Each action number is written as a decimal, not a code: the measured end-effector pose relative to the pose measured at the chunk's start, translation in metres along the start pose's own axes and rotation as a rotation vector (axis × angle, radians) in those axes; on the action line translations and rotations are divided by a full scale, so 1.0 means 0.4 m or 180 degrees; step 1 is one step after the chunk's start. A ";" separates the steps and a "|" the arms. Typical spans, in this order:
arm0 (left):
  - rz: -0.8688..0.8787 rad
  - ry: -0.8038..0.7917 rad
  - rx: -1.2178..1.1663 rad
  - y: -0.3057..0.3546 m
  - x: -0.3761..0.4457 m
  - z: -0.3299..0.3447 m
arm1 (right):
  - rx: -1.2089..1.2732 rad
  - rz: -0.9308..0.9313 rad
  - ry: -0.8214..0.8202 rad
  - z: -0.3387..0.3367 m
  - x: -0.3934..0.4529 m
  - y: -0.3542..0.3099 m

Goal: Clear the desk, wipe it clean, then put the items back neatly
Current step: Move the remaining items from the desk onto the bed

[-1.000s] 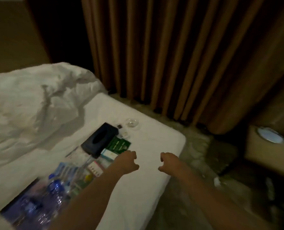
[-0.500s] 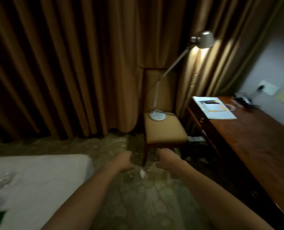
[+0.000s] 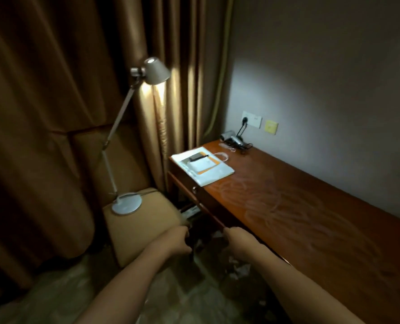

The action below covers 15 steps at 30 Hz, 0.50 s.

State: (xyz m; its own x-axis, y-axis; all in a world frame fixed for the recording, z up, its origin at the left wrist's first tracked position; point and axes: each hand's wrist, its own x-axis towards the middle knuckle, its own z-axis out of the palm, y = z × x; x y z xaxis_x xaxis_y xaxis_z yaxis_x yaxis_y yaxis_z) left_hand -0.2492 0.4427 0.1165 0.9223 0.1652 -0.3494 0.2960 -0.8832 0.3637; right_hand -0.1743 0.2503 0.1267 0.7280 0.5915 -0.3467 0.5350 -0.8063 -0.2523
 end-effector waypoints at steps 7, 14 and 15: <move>0.0443 -0.0142 0.0317 0.065 0.331 -0.130 | 0.0407 0.0634 0.0159 -0.098 0.173 0.133; 0.0647 -0.0496 0.0552 0.117 0.606 -0.164 | 0.0486 0.0951 0.0070 -0.148 0.387 0.289; 0.0681 -0.0519 0.0610 0.121 0.645 -0.171 | 0.0438 0.0925 0.0036 -0.164 0.424 0.307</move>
State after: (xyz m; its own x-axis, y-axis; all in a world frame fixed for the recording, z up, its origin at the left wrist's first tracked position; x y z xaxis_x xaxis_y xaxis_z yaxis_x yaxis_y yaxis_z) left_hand 0.0201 0.4725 0.1029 0.9020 -0.0916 -0.4219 0.0335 -0.9594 0.2799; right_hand 0.0429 0.2516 0.0963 0.8469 0.3359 -0.4122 0.2417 -0.9337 -0.2642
